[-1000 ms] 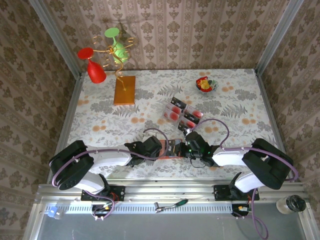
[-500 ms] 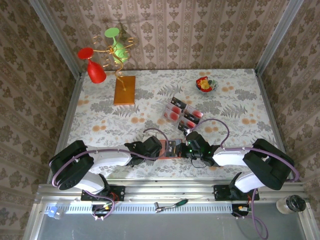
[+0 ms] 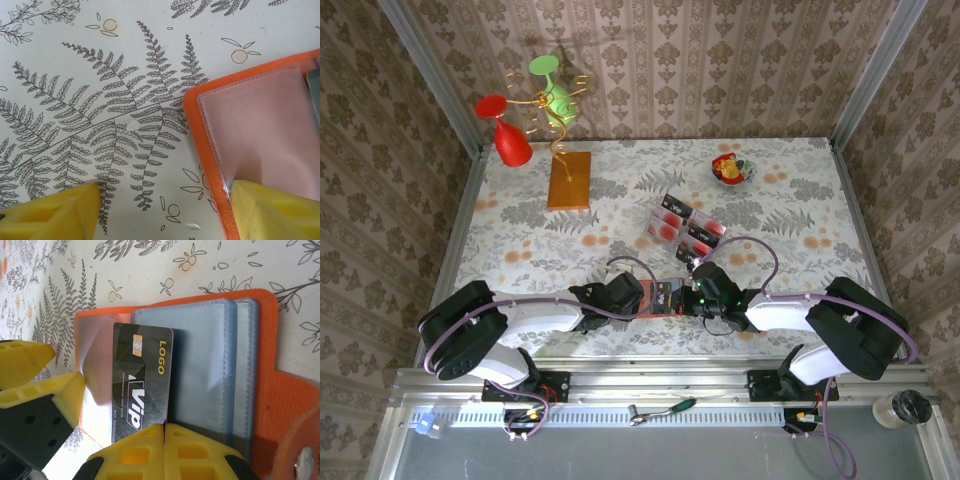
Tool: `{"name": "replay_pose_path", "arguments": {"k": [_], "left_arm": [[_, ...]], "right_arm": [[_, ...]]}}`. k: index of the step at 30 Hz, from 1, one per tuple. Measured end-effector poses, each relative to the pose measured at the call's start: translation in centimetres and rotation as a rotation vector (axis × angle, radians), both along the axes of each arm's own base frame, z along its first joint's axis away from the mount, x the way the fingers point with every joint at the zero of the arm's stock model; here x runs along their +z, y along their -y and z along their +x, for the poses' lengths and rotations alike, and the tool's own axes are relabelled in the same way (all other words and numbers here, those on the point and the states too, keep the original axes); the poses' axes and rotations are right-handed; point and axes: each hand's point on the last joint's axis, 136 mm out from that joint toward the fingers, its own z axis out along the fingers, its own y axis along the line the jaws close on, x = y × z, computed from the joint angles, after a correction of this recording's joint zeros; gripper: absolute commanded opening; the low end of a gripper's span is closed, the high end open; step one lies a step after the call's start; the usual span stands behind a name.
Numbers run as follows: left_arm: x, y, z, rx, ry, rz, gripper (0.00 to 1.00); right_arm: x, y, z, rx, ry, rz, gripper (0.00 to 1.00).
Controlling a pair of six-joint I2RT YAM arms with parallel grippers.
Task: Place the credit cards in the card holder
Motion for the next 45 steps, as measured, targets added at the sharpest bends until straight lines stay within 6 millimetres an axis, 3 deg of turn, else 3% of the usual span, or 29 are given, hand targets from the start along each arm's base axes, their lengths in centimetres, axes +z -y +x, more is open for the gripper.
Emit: {"name": "replay_pose_path", "arguments": {"k": [45], "left_arm": [[0.02,-0.05,0.04,0.002,0.003,0.002,0.70]], "right_arm": [[0.38,-0.30,0.17,0.038,-0.049,-0.038,0.00]]}}
